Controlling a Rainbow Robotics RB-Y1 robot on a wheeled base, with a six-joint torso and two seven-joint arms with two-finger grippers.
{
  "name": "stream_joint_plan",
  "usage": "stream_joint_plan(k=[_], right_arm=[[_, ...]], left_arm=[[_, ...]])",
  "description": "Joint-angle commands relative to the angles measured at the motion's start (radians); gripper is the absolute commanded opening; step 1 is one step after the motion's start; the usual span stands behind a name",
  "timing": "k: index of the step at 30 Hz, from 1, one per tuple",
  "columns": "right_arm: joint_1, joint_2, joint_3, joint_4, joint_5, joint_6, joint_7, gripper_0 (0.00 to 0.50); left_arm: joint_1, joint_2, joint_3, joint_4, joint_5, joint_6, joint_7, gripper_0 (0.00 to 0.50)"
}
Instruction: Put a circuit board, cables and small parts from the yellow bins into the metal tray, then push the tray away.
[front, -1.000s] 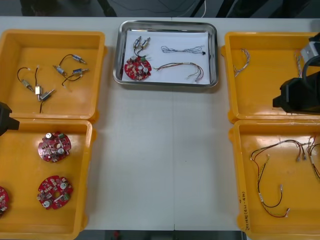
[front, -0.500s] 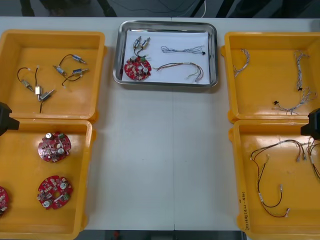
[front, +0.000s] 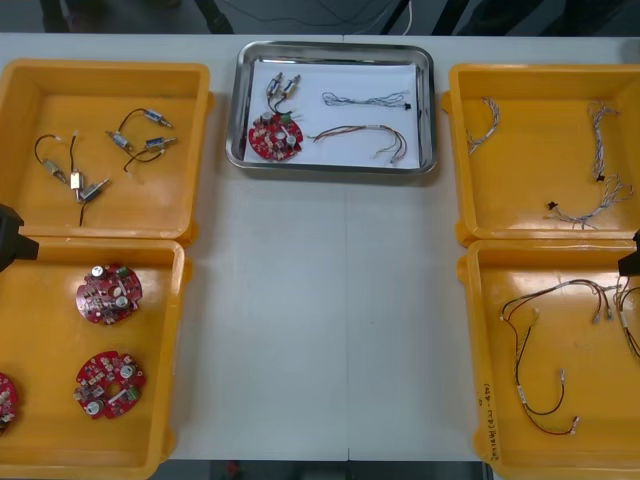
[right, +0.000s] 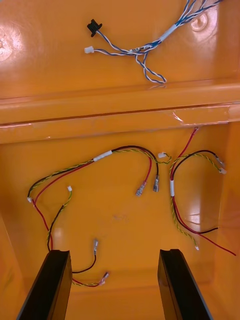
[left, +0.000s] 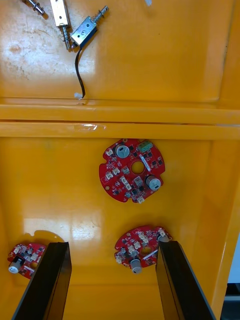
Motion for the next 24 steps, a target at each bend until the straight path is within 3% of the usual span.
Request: stream_joint_plan(k=[1,24], right_arm=[[0.008,-0.041,-0.033,-0.005,-0.015,0.003,0.012,0.500],[0.008,-0.041,-0.031,-0.005,-0.012,0.003,0.009,0.500]], left_arm=[[0.014,0.047,0.023,-0.024,0.007,0.007,-0.020,0.500],[0.014,0.047,0.023,-0.024,0.007,0.007,-0.020,0.500]])
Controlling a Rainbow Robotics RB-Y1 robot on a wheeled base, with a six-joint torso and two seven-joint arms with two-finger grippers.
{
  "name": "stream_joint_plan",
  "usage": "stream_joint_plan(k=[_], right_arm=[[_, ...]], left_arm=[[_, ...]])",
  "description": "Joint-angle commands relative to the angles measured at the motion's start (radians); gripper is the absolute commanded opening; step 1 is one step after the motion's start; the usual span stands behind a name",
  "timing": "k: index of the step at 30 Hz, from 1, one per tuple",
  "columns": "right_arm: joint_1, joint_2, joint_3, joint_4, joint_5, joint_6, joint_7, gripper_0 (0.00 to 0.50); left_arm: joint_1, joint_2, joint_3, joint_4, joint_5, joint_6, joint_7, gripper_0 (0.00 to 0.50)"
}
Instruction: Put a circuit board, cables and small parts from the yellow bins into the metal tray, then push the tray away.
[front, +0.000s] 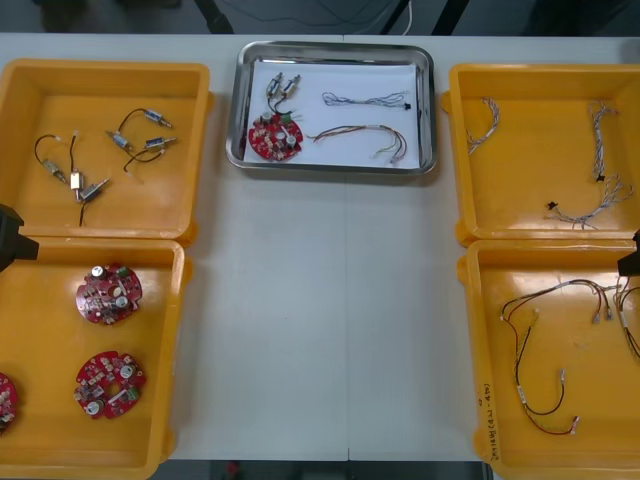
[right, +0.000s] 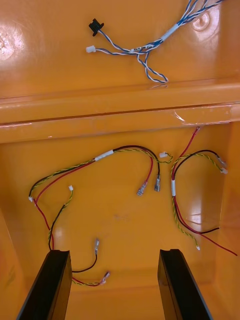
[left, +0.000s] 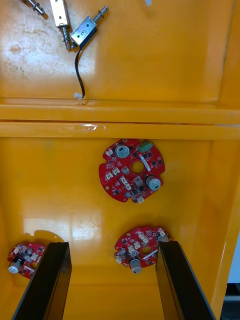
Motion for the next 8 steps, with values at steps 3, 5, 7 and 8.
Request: stream_joint_plan(k=[3,5,7,8], right_arm=[[0.008,-0.041,-0.031,-0.005,-0.006,0.003,0.009,0.500],[0.008,-0.041,-0.031,-0.005,-0.006,0.003,0.009,0.500],[0.008,-0.041,-0.031,-0.005,-0.006,0.003,0.009,0.500],[0.008,-0.041,-0.031,-0.005,-0.006,0.003,0.009,0.500]], left_arm=[[0.014,0.047,0.023,-0.024,0.007,0.007,-0.020,0.500],[0.014,0.047,0.023,-0.024,0.007,0.007,-0.020,0.500],[0.014,0.047,0.023,-0.024,0.007,0.007,-0.020,0.500],[0.014,0.047,0.023,-0.024,0.007,0.007,-0.020,0.500]])
